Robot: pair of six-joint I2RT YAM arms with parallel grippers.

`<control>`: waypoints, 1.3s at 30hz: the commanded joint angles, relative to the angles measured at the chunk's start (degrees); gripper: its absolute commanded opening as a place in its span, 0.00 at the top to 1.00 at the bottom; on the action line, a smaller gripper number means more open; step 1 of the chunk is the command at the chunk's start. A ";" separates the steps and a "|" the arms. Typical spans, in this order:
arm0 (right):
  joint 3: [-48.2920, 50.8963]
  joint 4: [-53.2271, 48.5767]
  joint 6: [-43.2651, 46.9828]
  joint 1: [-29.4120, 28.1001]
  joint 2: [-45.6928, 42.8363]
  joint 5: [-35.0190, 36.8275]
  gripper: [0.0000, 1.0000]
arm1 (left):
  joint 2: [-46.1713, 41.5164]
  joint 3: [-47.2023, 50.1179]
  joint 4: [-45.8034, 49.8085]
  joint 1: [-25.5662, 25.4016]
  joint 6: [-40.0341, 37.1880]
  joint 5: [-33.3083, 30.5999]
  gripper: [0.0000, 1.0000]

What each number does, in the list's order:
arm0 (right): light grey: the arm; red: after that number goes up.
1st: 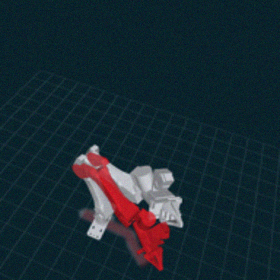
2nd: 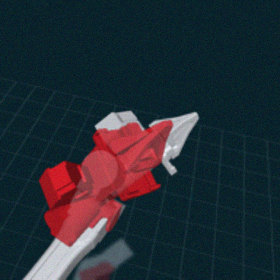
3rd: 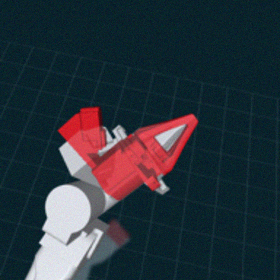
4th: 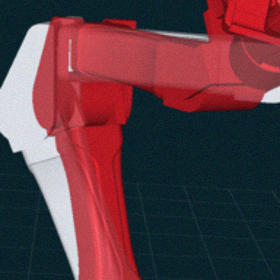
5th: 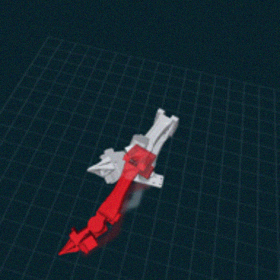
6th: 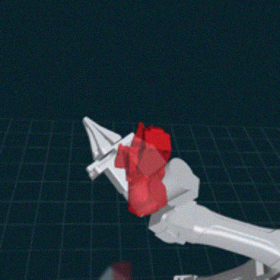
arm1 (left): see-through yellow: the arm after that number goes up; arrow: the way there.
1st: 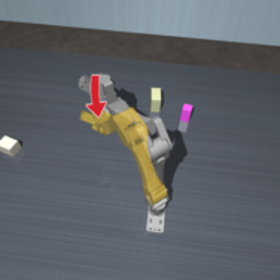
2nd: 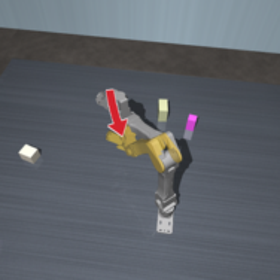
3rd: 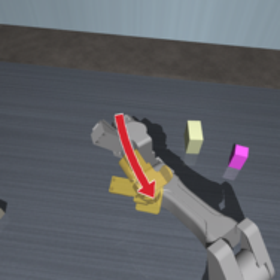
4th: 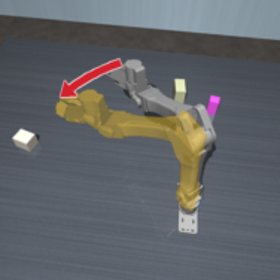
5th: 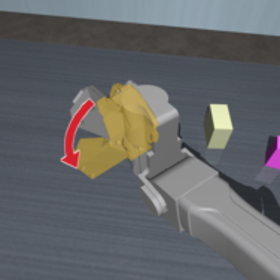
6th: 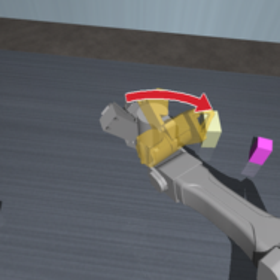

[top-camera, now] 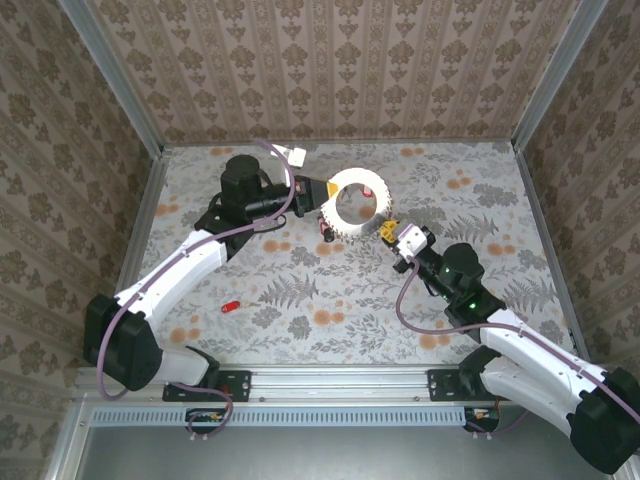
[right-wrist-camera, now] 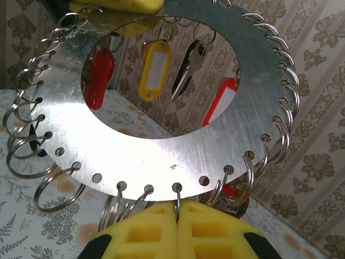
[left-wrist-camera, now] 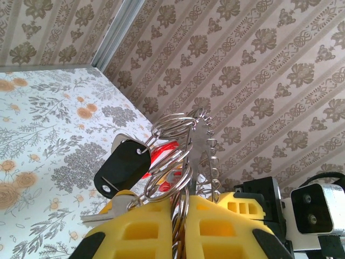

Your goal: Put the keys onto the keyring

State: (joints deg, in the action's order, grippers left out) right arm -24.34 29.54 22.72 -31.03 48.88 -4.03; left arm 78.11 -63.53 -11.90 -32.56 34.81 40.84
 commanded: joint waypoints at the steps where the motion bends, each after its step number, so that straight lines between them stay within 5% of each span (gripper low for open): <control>1: -1.48 -2.97 1.27 -0.26 -0.14 2.64 0.94 | -3.57 -1.87 -2.65 -0.14 -0.44 -0.91 1.00; 13: -1.54 -1.43 -2.17 0.00 -0.71 1.49 1.00 | -3.89 -0.36 0.25 0.21 1.13 -7.87 1.00; 24: -4.67 -2.99 -9.75 3.72 1.02 -5.87 1.00 | 1.08 5.62 -2.63 0.69 15.37 -11.98 1.00; 39: -5.22 2.33 -11.79 7.18 5.17 -9.11 1.00 | 6.48 7.83 -14.44 0.66 23.55 1.39 1.00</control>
State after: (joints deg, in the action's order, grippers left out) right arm -27.05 25.54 10.50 -24.01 53.12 -12.25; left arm 85.19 -55.59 -21.54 -31.70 57.69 37.17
